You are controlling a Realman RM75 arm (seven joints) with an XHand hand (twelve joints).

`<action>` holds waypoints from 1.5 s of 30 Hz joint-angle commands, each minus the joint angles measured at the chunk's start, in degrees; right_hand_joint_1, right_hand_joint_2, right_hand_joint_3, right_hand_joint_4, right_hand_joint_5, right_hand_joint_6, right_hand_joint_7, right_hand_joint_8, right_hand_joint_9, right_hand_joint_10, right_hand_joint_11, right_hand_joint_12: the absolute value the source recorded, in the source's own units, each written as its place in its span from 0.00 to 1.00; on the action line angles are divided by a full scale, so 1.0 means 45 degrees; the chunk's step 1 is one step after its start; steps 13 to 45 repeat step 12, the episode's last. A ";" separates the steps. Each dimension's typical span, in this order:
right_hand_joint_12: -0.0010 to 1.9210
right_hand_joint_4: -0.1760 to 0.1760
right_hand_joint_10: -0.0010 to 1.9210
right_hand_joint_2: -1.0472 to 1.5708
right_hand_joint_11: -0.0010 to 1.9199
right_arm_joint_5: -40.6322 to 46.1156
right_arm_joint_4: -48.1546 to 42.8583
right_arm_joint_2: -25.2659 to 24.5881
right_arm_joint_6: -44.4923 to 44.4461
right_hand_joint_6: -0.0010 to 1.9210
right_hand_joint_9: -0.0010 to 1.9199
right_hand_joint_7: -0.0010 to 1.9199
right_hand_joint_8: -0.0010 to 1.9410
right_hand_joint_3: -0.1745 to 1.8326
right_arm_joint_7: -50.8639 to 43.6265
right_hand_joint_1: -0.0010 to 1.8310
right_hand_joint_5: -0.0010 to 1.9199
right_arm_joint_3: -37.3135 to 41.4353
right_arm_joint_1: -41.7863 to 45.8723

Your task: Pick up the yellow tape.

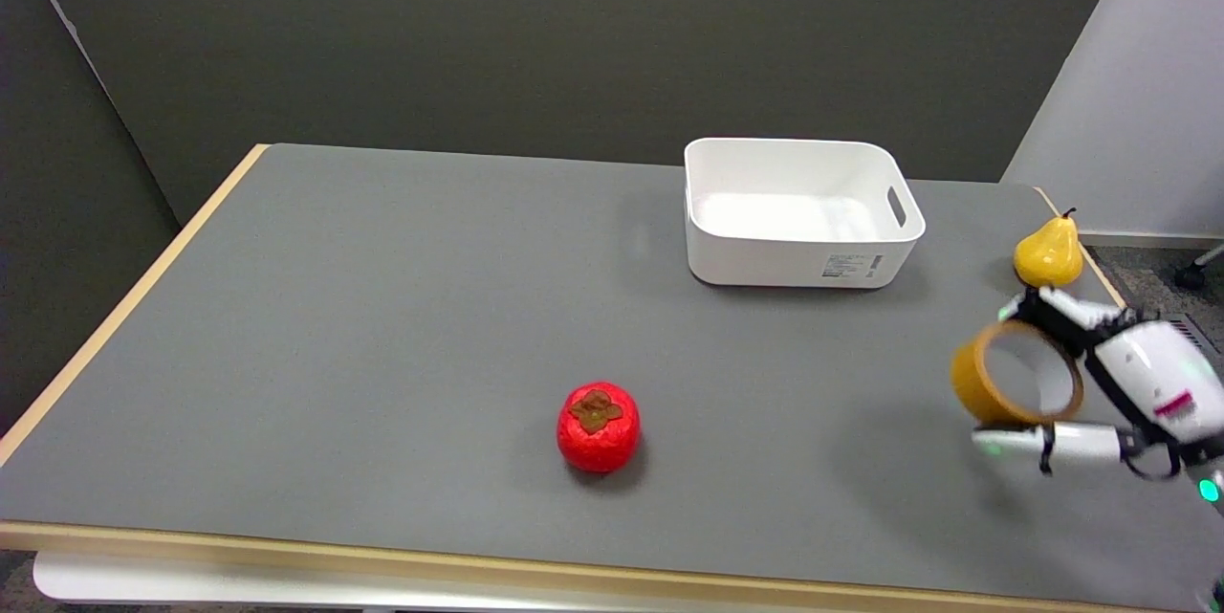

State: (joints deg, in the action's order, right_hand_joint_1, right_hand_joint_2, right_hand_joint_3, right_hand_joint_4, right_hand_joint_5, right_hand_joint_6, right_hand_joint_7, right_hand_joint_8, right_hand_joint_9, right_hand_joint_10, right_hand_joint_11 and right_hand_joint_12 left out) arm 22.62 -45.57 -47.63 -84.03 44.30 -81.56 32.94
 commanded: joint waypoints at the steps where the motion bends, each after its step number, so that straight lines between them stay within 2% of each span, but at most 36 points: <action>1: 0.93 0.17 0.68 0.83 0.42 -0.0692 -0.3932 0.2184 0.4250 0.79 0.44 0.46 0.70 0.22 -0.0032 0.64 0.30 0.1129 -0.3612; 5: 0.94 0.16 0.68 0.83 0.42 -0.1634 -0.3555 0.2348 0.6418 0.79 0.44 0.46 0.70 0.22 -0.0180 0.64 0.30 -0.0059 -0.6360; 7: 0.94 0.16 0.68 0.83 0.42 -0.2284 -0.2918 0.2134 0.7453 0.79 0.44 0.46 0.70 0.22 -0.0654 0.64 0.30 -0.0982 -0.8349; 12: 0.93 0.17 0.68 0.83 0.42 -0.3397 -0.0456 0.1433 0.7881 0.79 0.44 0.46 0.70 0.22 -0.0927 0.64 0.30 -0.3398 -1.2184; 45: 0.93 0.17 0.68 0.83 0.42 -0.3397 -0.0456 0.1433 0.7881 0.79 0.44 0.46 0.70 0.22 -0.0927 0.64 0.30 -0.3398 -1.2184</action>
